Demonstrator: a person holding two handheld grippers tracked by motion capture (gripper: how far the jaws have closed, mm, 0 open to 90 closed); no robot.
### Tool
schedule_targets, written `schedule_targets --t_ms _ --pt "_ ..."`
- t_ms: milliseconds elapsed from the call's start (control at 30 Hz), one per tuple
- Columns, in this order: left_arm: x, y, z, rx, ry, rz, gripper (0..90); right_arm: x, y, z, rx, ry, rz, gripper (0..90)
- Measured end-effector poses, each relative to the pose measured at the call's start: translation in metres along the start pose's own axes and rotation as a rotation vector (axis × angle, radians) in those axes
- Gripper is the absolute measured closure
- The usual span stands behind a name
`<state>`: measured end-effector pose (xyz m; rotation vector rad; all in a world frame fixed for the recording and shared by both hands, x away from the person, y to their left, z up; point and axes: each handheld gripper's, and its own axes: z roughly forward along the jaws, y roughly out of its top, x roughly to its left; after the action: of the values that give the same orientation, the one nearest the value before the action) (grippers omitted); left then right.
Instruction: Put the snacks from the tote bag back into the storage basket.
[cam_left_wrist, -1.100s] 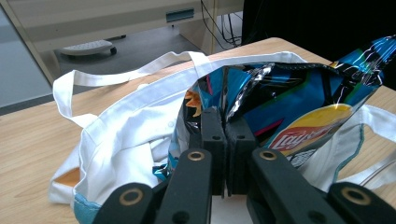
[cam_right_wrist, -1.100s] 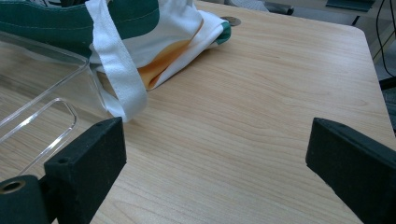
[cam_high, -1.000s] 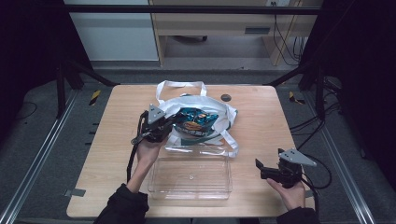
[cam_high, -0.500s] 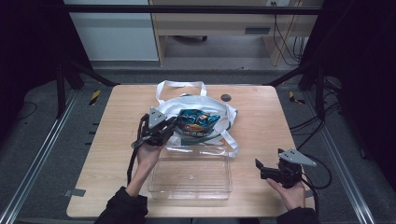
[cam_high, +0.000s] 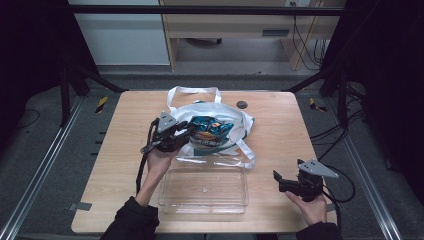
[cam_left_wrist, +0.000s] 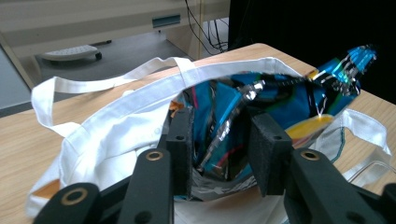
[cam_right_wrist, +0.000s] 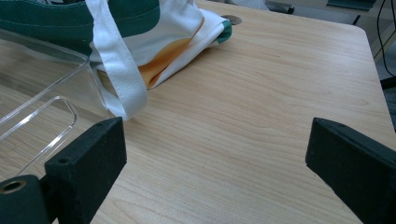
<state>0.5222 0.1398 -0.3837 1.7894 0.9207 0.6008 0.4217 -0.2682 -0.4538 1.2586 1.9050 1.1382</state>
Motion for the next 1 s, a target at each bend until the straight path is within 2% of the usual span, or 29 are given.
schedule_targets --t_ms 133,167,200,267,333,467,633,1000 --pt "-0.001 0.000 0.002 -0.007 0.000 -0.004 72.1 0.000 0.000 0.000 0.000 0.001 0.000 5.6" --pt "-0.001 0.000 0.002 -0.009 -0.001 -0.012 77.5 0.000 0.000 0.000 0.000 0.001 -0.001 5.6" --pt "-0.001 0.000 0.002 -0.009 0.000 -0.016 77.5 0.000 0.000 0.000 0.000 0.001 -0.001 5.6" --pt "0.000 0.000 0.002 -0.004 0.002 -0.017 85.7 0.000 0.000 0.000 -0.001 0.001 -0.001 5.7" --pt "-0.001 0.000 0.002 -0.002 0.004 -0.021 87.7 0.000 0.000 0.000 -0.001 0.001 0.000 5.7" --pt "-0.003 0.001 0.001 -0.007 0.007 -0.037 88.8 0.000 0.000 0.000 -0.001 0.001 -0.001 5.7" --pt "-0.006 0.005 -0.004 -0.044 0.001 -0.079 89.4 0.000 0.000 0.000 -0.003 -0.001 -0.003 5.7" --pt "-0.016 0.027 -0.029 -0.141 -0.004 -0.103 89.5 0.000 0.000 0.000 -0.002 -0.001 -0.001 5.7"
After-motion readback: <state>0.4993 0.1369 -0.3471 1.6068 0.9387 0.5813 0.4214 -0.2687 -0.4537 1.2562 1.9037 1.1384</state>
